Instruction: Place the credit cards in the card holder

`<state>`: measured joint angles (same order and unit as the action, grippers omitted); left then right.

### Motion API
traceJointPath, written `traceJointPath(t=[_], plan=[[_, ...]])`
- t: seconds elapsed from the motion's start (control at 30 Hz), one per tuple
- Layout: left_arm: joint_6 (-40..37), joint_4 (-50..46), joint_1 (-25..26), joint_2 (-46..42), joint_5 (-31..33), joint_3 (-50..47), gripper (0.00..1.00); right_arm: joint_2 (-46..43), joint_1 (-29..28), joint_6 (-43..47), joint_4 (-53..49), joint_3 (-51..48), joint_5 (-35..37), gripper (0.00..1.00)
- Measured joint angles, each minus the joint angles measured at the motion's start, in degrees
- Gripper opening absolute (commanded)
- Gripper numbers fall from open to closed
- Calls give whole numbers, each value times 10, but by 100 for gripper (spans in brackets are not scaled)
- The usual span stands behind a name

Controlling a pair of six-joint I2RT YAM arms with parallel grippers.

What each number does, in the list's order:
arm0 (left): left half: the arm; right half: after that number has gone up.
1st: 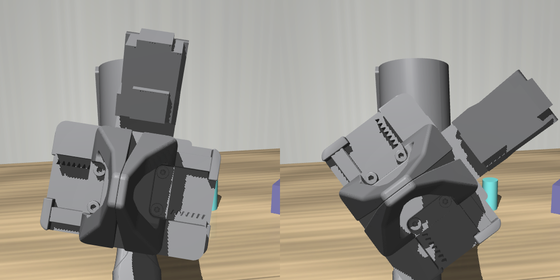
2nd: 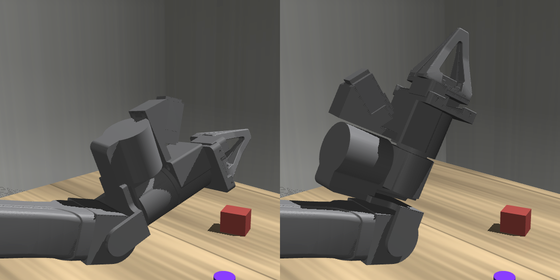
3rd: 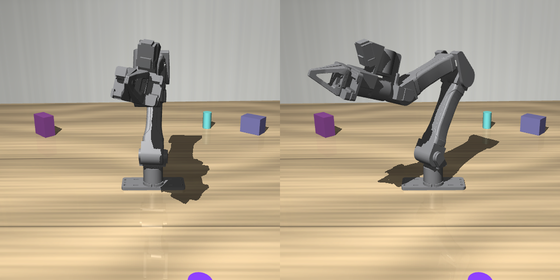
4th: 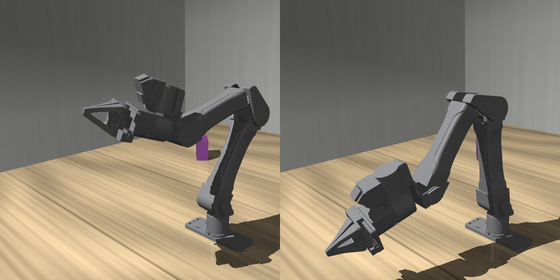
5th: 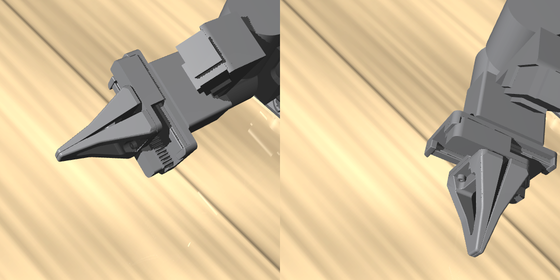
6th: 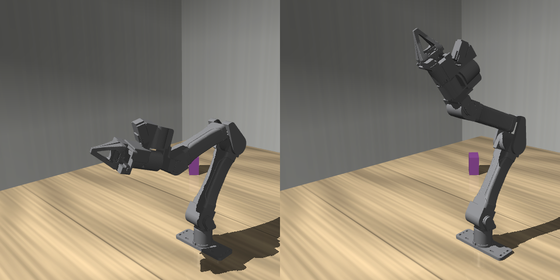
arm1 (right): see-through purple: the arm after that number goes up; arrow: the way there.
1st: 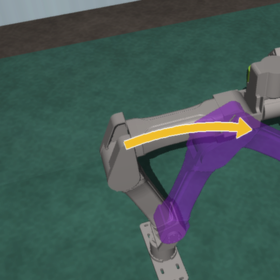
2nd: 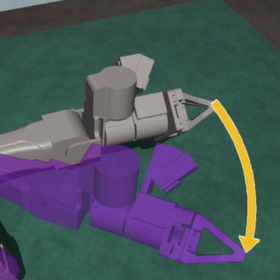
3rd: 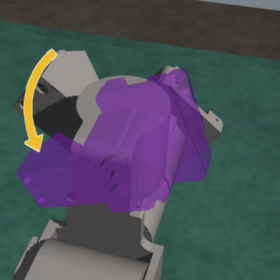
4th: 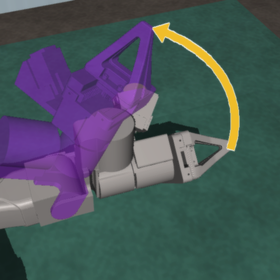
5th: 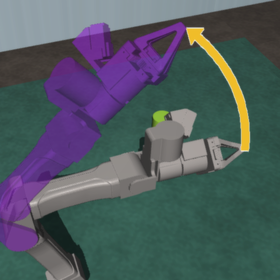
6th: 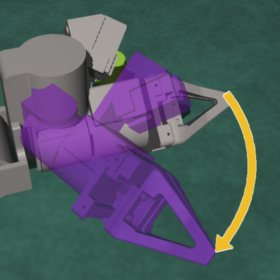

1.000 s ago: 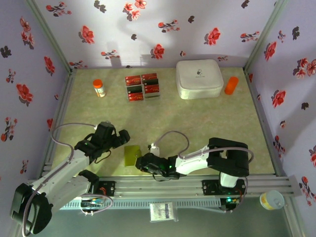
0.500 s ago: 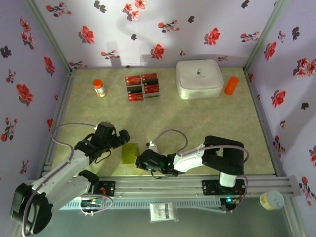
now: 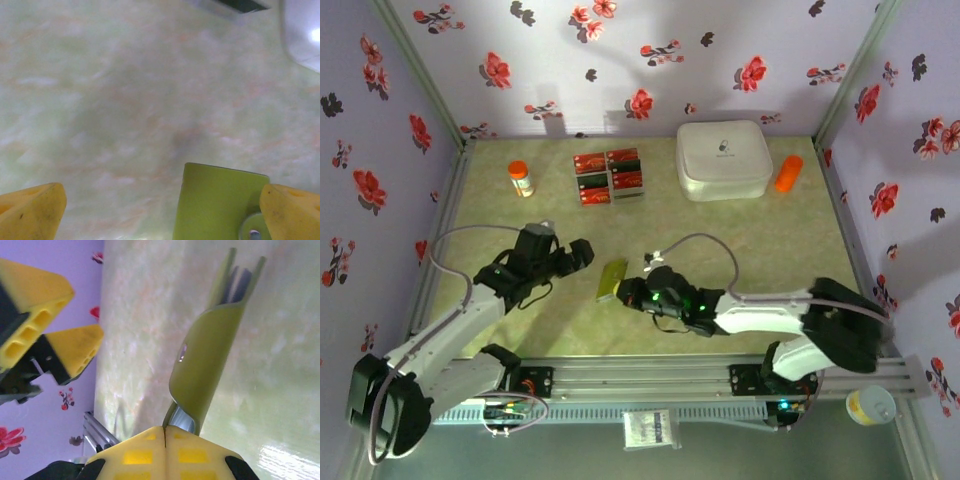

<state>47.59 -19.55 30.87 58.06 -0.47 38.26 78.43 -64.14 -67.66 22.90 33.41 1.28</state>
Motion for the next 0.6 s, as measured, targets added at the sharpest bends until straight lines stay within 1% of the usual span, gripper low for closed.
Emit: traceJointPath(t=[0.13, 0.27, 0.4, 0.6], plan=[[-1, 39, 0, 49, -43, 45, 100, -102, 43, 44, -85, 9, -7, 0], [10, 84, 0, 87, -84, 68, 100, -173, 83, 62, -132, 10, -17, 0], [42, 139, 0, 116, -121, 76, 100, -203, 107, 66, -150, 10, -25, 0], [106, 220, 0, 156, -164, 75, 100, -196, 118, 66, -146, 10, -38, 0]])
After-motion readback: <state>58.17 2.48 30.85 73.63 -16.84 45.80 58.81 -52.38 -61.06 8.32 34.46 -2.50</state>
